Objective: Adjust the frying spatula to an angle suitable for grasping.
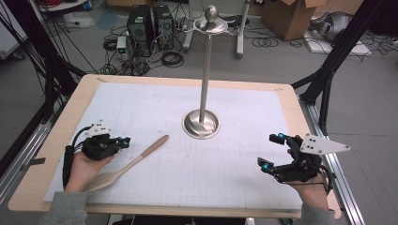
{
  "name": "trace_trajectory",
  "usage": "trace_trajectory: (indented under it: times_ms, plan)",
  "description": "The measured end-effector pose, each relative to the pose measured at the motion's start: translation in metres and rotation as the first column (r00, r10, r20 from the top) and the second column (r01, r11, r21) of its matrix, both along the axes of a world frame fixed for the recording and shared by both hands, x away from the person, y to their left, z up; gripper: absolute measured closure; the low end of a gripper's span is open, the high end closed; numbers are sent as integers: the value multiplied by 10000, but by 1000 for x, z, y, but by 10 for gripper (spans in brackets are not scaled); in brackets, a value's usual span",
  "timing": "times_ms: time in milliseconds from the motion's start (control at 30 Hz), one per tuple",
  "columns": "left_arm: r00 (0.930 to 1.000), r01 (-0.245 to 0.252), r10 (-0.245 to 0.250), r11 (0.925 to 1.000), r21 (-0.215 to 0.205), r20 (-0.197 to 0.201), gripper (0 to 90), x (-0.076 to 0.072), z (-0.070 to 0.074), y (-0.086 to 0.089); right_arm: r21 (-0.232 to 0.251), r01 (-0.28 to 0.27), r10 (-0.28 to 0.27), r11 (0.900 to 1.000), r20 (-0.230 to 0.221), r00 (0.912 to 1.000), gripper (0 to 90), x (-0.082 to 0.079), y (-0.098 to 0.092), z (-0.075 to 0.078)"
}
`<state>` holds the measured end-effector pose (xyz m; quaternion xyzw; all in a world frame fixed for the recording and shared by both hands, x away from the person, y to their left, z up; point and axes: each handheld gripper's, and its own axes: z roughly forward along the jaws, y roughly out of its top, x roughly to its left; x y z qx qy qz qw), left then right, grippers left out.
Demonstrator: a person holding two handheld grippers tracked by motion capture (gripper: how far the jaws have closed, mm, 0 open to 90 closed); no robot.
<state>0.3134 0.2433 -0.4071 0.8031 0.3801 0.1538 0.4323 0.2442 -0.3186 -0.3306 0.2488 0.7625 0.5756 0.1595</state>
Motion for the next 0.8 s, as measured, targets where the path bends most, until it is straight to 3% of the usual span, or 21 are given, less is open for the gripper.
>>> trace_trajectory:
  times_ms: [333,533,600,800]
  plan:
    - [9986,249,-221,9980,586,-472,897,-1,-14,-9,4,-42,42,10000,-62,10000,102,1,1,0]
    - [9984,301,-267,9972,678,-501,897,-5,-18,-9,0,-78,78,10000,-76,9999,102,2,2,0]
    - [9984,284,-254,9977,616,-499,897,-7,-19,-9,-32,-114,114,9999,-63,9999,102,3,3,0]
    - [9989,476,-476,9987,189,14,896,-16,-19,-3,-65,-179,178,9998,-78,9998,102,4,6,0]
